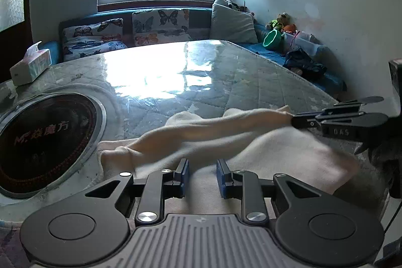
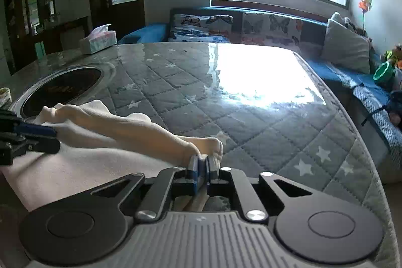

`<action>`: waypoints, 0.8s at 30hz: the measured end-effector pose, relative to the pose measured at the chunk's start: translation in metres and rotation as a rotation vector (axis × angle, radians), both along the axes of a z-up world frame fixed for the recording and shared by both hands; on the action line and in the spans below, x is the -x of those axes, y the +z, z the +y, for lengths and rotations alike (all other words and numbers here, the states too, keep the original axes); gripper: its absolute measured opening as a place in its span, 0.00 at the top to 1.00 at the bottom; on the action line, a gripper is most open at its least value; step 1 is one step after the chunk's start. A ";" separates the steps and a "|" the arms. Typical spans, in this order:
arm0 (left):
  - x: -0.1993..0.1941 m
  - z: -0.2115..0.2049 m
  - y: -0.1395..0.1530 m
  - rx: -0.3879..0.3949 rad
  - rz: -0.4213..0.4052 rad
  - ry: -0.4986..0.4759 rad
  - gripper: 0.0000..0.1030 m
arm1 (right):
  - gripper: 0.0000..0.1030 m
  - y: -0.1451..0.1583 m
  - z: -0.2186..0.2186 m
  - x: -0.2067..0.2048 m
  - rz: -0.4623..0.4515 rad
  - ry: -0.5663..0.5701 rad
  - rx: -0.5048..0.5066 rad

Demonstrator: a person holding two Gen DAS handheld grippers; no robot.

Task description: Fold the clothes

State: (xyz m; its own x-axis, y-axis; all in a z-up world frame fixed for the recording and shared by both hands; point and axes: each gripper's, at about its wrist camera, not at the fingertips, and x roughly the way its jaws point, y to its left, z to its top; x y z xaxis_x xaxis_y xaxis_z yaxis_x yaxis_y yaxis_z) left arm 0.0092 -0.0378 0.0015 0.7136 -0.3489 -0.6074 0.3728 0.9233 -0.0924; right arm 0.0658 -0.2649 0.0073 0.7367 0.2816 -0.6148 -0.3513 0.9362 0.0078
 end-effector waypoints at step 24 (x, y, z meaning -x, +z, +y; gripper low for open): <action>-0.063 -0.003 -0.007 0.022 0.019 0.084 0.74 | 0.84 0.006 0.076 -0.030 0.029 0.186 -0.012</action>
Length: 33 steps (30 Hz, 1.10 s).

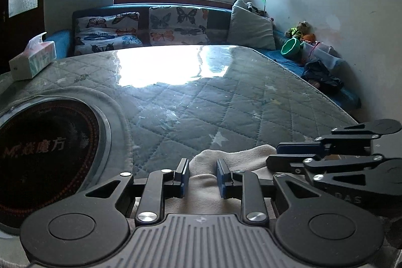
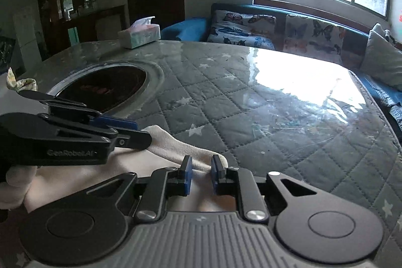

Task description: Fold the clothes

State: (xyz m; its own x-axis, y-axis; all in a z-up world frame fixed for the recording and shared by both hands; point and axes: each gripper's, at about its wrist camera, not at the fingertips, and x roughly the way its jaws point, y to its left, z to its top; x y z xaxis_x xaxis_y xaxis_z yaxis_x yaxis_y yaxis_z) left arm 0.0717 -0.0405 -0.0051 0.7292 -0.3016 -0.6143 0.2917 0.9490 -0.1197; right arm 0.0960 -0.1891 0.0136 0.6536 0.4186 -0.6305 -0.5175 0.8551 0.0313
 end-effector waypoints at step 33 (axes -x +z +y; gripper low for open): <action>0.069 0.002 -0.003 0.107 -0.027 -0.114 0.78 | 0.74 -0.003 -0.040 0.088 -0.030 -0.020 -0.080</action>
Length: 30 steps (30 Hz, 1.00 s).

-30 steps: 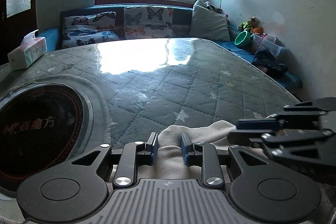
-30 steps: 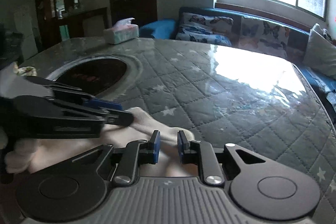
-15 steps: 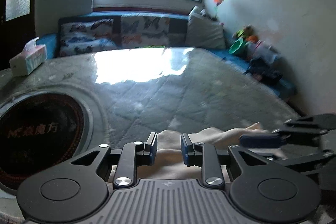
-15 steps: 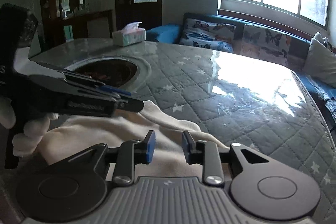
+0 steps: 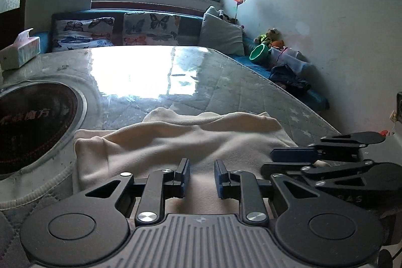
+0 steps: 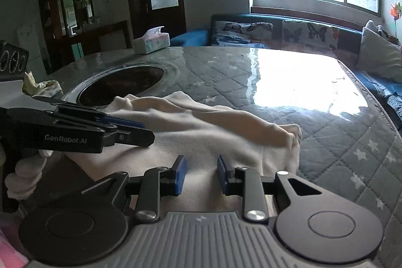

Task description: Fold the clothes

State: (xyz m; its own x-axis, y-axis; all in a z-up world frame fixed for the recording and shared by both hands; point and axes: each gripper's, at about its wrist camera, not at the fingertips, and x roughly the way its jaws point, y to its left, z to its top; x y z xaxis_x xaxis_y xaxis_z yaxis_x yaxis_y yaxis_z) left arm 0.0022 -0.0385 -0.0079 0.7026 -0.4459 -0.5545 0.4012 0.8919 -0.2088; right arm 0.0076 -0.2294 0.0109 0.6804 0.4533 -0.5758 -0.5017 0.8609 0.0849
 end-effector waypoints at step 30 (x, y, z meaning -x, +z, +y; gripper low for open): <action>0.009 0.053 0.009 0.019 0.029 0.147 0.77 | 0.71 0.021 -0.025 0.029 -0.036 0.036 -0.008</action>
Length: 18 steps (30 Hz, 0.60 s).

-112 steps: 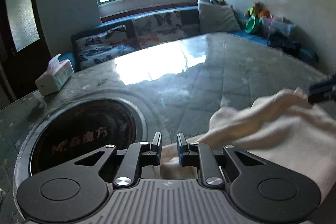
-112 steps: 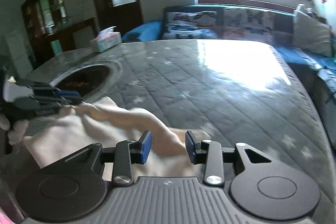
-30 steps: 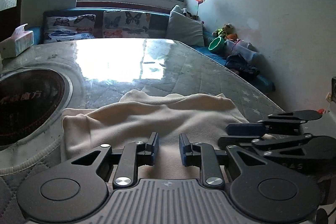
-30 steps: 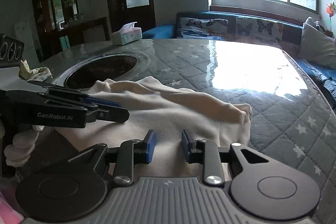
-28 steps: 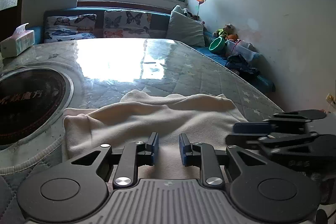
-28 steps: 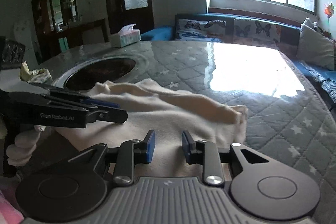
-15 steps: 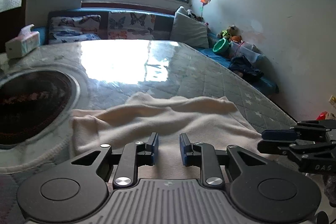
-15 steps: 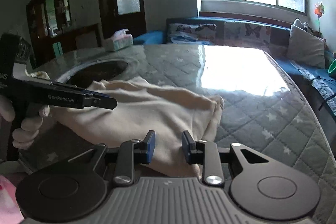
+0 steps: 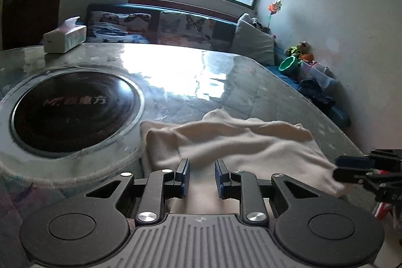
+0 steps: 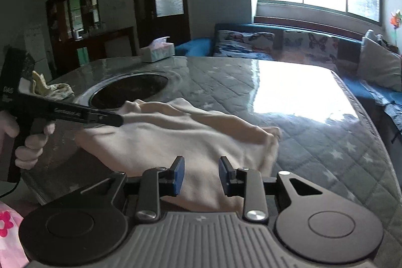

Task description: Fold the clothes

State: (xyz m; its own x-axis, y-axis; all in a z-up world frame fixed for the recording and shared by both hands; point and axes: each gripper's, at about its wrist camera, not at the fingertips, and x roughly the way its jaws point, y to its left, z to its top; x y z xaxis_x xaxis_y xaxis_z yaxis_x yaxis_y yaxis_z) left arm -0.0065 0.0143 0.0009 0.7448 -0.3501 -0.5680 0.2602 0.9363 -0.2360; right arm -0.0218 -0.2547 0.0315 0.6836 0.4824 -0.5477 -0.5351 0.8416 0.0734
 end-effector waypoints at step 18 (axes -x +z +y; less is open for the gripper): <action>-0.040 0.017 -0.008 -0.007 0.027 0.109 0.77 | 0.72 0.009 0.070 -0.069 0.023 0.169 0.061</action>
State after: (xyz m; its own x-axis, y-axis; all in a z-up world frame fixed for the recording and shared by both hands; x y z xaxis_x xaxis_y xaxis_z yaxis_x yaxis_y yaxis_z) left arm 0.0337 0.0318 -0.0074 0.7626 -0.2641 -0.5904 0.1505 0.9602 -0.2351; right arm 0.0474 -0.1850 0.0407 0.5826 0.5548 -0.5939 -0.6679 0.7432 0.0392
